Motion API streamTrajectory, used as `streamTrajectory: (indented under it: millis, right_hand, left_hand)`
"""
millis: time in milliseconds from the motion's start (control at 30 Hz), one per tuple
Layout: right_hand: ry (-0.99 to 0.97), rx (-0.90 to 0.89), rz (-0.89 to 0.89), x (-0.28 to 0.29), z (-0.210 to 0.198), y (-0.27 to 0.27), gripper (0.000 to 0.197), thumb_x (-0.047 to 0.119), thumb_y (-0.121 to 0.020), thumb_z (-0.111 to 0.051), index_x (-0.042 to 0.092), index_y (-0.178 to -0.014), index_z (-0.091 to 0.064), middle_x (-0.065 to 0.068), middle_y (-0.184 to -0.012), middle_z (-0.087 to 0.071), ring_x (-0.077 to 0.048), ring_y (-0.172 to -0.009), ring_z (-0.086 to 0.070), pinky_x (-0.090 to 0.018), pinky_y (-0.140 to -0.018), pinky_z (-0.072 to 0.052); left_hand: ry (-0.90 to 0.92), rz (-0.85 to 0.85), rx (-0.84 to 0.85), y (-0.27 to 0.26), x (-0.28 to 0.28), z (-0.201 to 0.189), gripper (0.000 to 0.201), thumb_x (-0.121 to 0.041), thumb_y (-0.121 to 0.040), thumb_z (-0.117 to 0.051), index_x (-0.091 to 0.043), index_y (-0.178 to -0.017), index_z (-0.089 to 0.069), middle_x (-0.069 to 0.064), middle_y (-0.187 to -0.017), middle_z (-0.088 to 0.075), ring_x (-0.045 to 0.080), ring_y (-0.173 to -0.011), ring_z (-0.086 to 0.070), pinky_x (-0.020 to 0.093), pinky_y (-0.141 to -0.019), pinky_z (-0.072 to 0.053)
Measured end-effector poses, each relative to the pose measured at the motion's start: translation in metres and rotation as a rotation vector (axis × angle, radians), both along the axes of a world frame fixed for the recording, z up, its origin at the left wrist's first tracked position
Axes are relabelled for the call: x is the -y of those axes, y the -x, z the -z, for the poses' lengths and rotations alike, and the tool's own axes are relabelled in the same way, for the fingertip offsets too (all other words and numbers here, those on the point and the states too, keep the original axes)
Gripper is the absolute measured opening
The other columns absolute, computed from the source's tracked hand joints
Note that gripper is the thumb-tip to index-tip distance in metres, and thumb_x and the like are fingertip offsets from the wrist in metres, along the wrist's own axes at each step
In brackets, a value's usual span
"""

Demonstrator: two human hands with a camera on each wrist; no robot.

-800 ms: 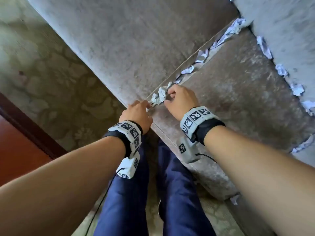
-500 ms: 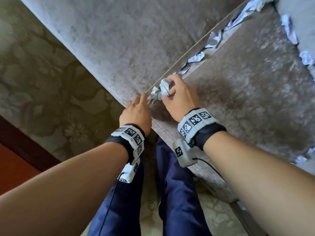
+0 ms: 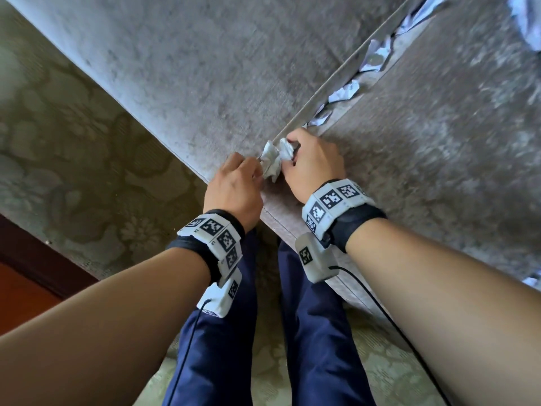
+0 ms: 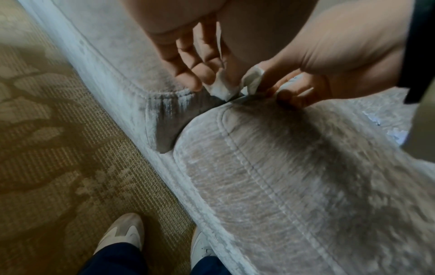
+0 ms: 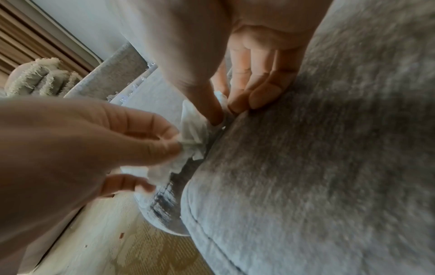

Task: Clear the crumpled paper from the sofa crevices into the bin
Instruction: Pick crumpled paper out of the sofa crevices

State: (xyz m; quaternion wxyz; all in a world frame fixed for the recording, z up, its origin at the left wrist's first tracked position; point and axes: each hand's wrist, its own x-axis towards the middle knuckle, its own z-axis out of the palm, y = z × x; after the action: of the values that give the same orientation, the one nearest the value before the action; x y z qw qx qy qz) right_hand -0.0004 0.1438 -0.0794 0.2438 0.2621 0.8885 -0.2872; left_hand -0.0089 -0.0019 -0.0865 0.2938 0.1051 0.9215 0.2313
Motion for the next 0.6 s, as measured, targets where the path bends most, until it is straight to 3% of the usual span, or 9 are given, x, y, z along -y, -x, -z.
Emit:
streamTrajectory:
  millis: [133,267,367,433,500,600]
  right_hand:
    - [-0.001,0.013,0.037,-0.002,0.004,0.004,0.009,0.028,-0.087,-0.058,0.025,-0.095,-0.062,-0.001,-0.087,-0.069,-0.031,-0.081,-0.063,-0.033,-0.066,-0.051]
    - [0.041,-0.001,0.076,-0.01,-0.002,0.008,0.013,0.029,-0.089,-0.055,0.019,-0.085,-0.063,-0.002,-0.076,-0.066,-0.029,-0.07,-0.06,-0.032,-0.061,-0.05]
    - [0.085,-0.025,0.118,-0.022,-0.007,0.009,0.017,0.026,-0.087,-0.057,0.015,-0.074,-0.059,0.0,-0.068,-0.059,-0.024,-0.063,-0.052,-0.029,-0.056,-0.041]
    - [0.093,-0.059,0.162,-0.029,-0.009,0.01,0.031,0.024,-0.085,-0.056,0.015,-0.06,-0.042,0.0,-0.06,-0.044,-0.024,-0.058,-0.041,-0.027,-0.05,-0.027]
    - [0.086,-0.098,0.201,-0.037,-0.013,0.011,0.039,0.023,-0.085,-0.057,0.019,-0.056,-0.031,-0.002,-0.065,-0.039,-0.024,-0.061,-0.035,-0.029,-0.051,-0.019]
    - [0.05,-0.135,0.256,-0.048,-0.017,0.01,0.027,0.024,-0.088,-0.06,0.017,-0.066,-0.047,-0.005,-0.082,-0.045,-0.021,-0.071,-0.039,-0.025,-0.062,-0.024]
  left_hand:
    - [-0.094,-0.037,-0.061,0.007,-0.008,-0.006,0.007,-0.011,-0.09,-0.057,-0.006,-0.095,-0.057,0.009,-0.109,-0.06,0.029,-0.09,-0.056,0.033,-0.072,-0.04]
    - [-0.091,-0.16,0.008,0.018,-0.018,-0.019,0.009,-0.012,-0.091,-0.057,-0.011,-0.089,-0.048,0.003,-0.102,-0.069,0.027,-0.083,-0.061,0.038,-0.072,-0.048]
    - [-0.047,-0.206,0.043,0.027,-0.025,-0.025,0.01,-0.007,-0.091,-0.053,-0.014,-0.09,-0.045,-0.009,-0.076,-0.057,0.015,-0.064,-0.05,0.03,-0.058,-0.034]
    - [-0.044,-0.216,0.043,0.031,-0.031,-0.03,0.012,-0.002,-0.091,-0.048,-0.014,-0.093,-0.046,-0.008,-0.069,-0.049,0.013,-0.06,-0.046,0.03,-0.054,-0.028]
    - [-0.06,-0.211,0.041,0.034,-0.036,-0.034,0.02,-0.001,-0.091,-0.042,-0.015,-0.101,-0.052,-0.005,-0.07,-0.051,0.018,-0.061,-0.048,0.03,-0.057,-0.032]
    - [-0.035,-0.189,0.024,0.038,-0.047,-0.039,0.034,0.0,-0.091,-0.04,-0.018,-0.106,-0.065,-0.001,-0.069,-0.054,0.018,-0.059,-0.046,0.032,-0.054,-0.032]
